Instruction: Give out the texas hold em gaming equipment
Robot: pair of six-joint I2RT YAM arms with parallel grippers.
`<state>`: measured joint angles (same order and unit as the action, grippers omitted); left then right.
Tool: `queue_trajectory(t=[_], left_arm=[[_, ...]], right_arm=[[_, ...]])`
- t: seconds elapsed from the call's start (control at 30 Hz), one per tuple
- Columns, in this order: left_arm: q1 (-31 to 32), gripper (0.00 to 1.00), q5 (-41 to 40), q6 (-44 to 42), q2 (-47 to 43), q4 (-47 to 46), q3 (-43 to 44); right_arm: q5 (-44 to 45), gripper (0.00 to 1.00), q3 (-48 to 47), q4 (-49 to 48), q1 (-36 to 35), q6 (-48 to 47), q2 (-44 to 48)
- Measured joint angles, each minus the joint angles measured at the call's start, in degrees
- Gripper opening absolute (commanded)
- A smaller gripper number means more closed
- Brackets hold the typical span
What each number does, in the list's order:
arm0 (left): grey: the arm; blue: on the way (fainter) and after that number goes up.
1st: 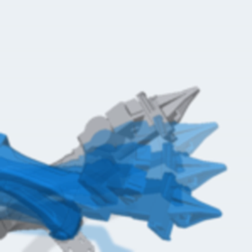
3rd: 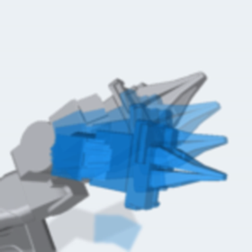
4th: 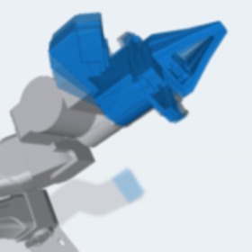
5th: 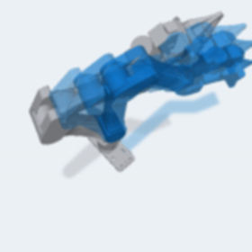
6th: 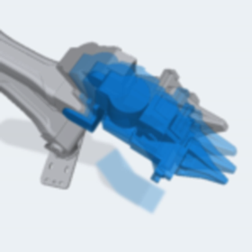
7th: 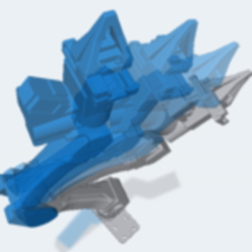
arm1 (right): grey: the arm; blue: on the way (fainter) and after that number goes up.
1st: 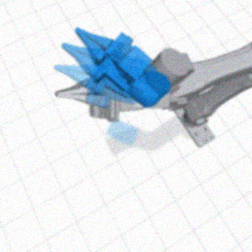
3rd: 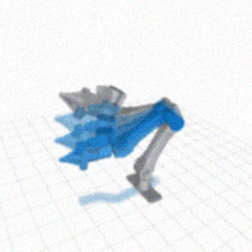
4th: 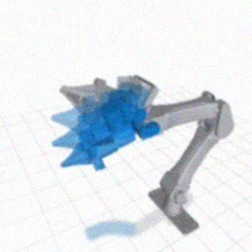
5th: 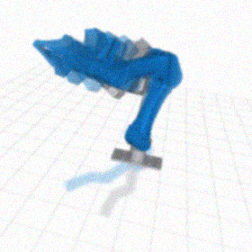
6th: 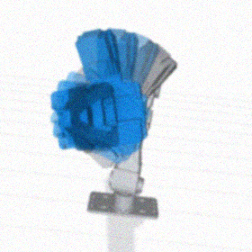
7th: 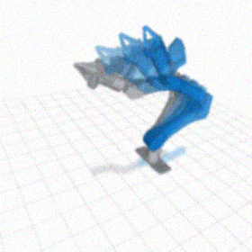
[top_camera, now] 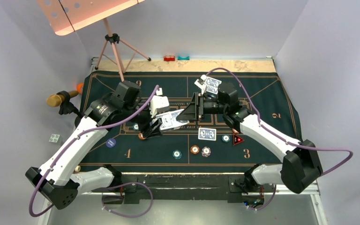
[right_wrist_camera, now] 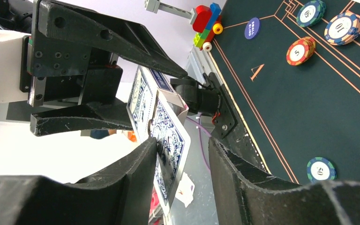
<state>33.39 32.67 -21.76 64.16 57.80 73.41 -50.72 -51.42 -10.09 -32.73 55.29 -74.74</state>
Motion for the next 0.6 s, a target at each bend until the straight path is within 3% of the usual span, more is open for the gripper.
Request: queue_trajectory(t=[0.13,0.6], left_arm=[[0.0,0.00,0.1,0.0,0.0,0.0,0.0],[0.0,0.00,0.2,0.1,0.0,0.0,0.0]], right_arm=[[0.0,0.32,0.2,0.0,0.2,0.2,1.0],[0.0,0.23,0.2,7.1,5.1,-2.6,5.9]])
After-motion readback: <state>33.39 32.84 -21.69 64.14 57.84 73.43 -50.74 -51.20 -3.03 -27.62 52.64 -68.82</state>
